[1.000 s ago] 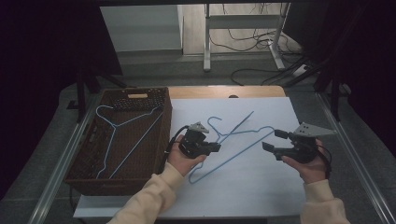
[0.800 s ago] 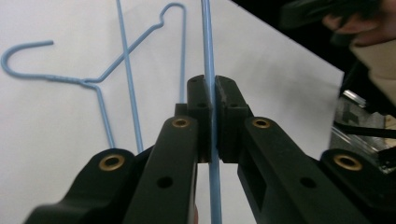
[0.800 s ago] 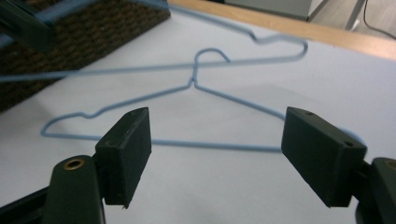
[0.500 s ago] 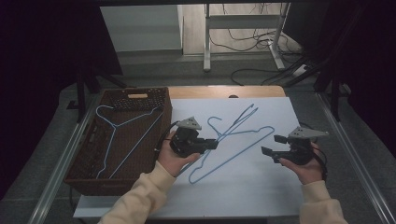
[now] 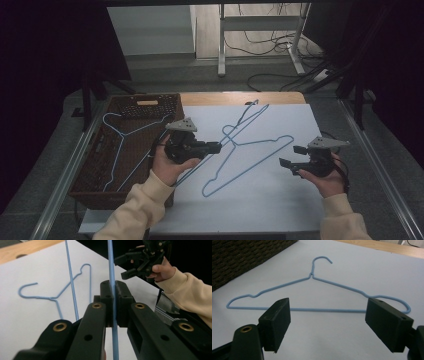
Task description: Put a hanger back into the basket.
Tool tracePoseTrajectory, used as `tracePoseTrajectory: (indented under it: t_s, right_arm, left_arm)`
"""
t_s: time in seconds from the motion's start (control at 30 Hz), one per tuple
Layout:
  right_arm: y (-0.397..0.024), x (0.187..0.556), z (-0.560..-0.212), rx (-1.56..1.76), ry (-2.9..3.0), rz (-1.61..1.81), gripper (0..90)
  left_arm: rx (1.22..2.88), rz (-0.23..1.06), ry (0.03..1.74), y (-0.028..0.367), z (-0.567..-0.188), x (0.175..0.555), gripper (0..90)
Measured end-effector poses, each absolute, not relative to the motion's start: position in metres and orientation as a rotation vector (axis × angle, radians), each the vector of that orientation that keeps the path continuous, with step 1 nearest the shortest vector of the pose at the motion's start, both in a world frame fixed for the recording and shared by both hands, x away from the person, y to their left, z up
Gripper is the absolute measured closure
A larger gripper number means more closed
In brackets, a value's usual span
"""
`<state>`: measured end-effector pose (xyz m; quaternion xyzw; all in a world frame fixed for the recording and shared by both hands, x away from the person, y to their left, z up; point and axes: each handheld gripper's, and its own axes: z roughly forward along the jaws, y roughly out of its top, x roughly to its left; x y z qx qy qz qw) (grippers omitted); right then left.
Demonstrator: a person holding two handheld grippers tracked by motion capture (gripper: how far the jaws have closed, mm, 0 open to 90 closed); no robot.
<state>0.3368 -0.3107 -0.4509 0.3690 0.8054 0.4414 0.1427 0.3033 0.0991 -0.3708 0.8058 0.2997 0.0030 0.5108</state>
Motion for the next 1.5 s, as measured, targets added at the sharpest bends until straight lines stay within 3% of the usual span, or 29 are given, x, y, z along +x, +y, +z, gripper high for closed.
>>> tracePoseTrajectory:
  t_s: [0.73, 1.5]
  right_arm:
    - [-0.308, 0.338, -0.455, 1.069, 2.345, 1.239, 19.3]
    - [-0.305, 0.341, -0.46, 1.079, 2.393, 1.188, 16.9]
  left_arm:
    - [1.813, 0.077, 0.808, 0.188, -0.351, 0.289, 86.3]
    - [1.749, 0.126, 0.939, 0.26, -0.368, 0.286, 86.3]
